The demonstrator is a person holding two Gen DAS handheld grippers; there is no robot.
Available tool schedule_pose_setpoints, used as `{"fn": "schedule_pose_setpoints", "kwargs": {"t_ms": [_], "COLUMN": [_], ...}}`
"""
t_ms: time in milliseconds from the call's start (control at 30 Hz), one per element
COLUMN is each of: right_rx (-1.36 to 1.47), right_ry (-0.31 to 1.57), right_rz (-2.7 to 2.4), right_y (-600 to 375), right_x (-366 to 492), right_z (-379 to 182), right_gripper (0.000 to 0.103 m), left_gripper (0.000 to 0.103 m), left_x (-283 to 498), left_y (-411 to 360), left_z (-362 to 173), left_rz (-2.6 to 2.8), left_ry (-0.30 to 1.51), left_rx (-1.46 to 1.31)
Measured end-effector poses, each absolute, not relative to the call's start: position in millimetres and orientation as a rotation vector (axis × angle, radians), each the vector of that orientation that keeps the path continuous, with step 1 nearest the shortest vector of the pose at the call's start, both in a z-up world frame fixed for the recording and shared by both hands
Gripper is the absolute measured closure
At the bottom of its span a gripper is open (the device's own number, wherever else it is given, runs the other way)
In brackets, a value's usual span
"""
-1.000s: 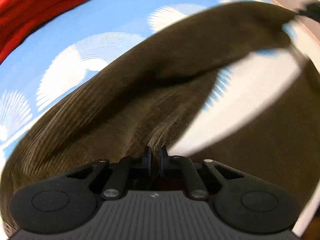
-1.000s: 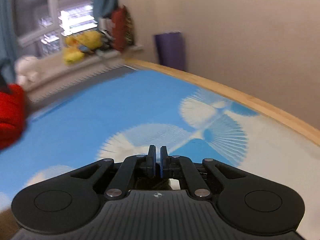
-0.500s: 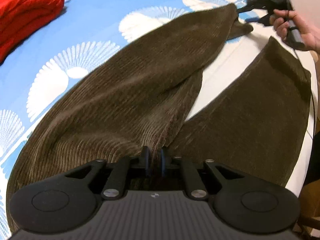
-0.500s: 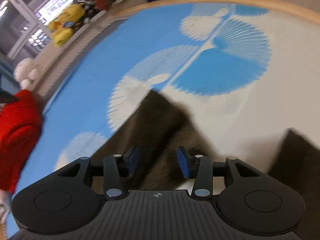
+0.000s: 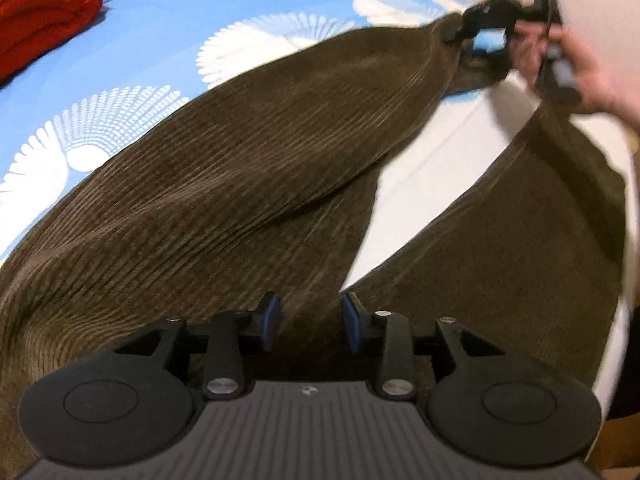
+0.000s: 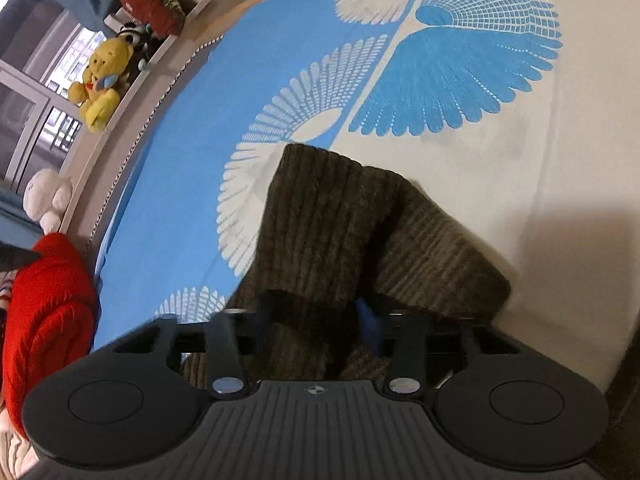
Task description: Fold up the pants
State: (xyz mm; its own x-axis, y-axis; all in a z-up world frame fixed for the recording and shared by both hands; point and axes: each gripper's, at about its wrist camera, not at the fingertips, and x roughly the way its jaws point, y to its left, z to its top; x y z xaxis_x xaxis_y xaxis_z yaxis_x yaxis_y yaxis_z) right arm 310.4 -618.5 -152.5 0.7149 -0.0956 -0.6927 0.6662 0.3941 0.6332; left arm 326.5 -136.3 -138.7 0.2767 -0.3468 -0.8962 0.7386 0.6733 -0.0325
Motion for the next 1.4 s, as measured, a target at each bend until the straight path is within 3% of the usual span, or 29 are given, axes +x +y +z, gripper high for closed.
{"fn": "schedule_pose_setpoints", "kwargs": {"t_ms": [33,133,233,300,367,467,533,600,700,800,867,900,933,1033,1100,1200,1400], "right_rx": [1.072,1.083,0.979,0.821,0.834,0.822,0.904,1.033,1.102,1.027,0.973,0.983,1.002,1.054,1.058,0.950,0.870], "right_ry": [0.617,0.561,0.371,0.217,0.156,0.327,0.593,0.732,0.762,0.681,0.649,0.661,0.689,0.769,0.721,0.639,0.544], "right_rz": [-0.534,-0.496,-0.305,-0.250,-0.261,-0.476,-0.652,-0.729,-0.736,-0.726,-0.790,-0.840,-0.886,-0.920,-0.916,-0.906,-0.797], "right_y": [-619.2,-618.5,-606.5,-592.0,-593.6,-603.4,-619.4,-631.3,-639.1,-635.6,-638.4,-643.0,-646.7,-651.6,-653.7,-644.2,-620.4], "right_x": [311.7,319.7,326.3,317.8,304.4,293.4,288.1,273.4,257.0,252.8,241.2,233.2,227.4,208.2,192.0,171.2,113.8], "right_z": [-151.0,-130.8,-60.3,-7.3,6.3,-22.1,-75.4,-125.1,-150.7,-122.9,-114.8,-118.8,-125.5,-141.0,-127.6,-94.2,-49.2], "right_gripper": [0.090,0.096,0.097,0.097,0.097,0.097,0.097,0.097,0.097,0.097,0.097,0.097,0.097,0.089,0.084,0.062,0.061], "left_gripper": [0.093,0.096,0.097,0.097,0.097,0.096,0.096,0.096,0.095,0.090,0.077,0.063,0.059,0.059,0.059,0.059,0.059], "left_x": [331.5,343.6,353.9,358.1,349.1,337.6,333.8,332.2,324.1,325.6,321.5,318.9,316.0,313.7,313.9,309.9,280.3], "left_y": [-137.5,-125.3,-102.6,-86.3,-85.7,-97.9,-107.2,-113.2,-120.5,-120.1,-121.2,-119.3,-117.5,-103.8,-88.8,-66.4,3.9], "left_z": [-143.2,-130.0,-85.0,-66.1,-60.7,-74.4,-92.7,-111.7,-125.7,-117.9,-110.8,-108.0,-103.9,-92.3,-83.2,-65.0,-24.3], "left_rz": [-0.735,-0.717,-0.604,-0.639,-0.733,-0.827,-0.815,-0.811,-0.822,-0.848,-0.864,-0.868,-0.868,-0.856,-0.827,-0.760,-0.547], "left_ry": [1.067,1.043,0.843,0.823,0.820,0.907,0.975,1.054,1.092,1.083,1.069,1.065,1.054,1.031,1.011,0.974,0.853], "left_rx": [0.450,0.368,0.253,0.139,0.162,0.233,0.295,0.329,0.384,0.359,0.344,0.337,0.335,0.308,0.281,0.235,0.088]}}
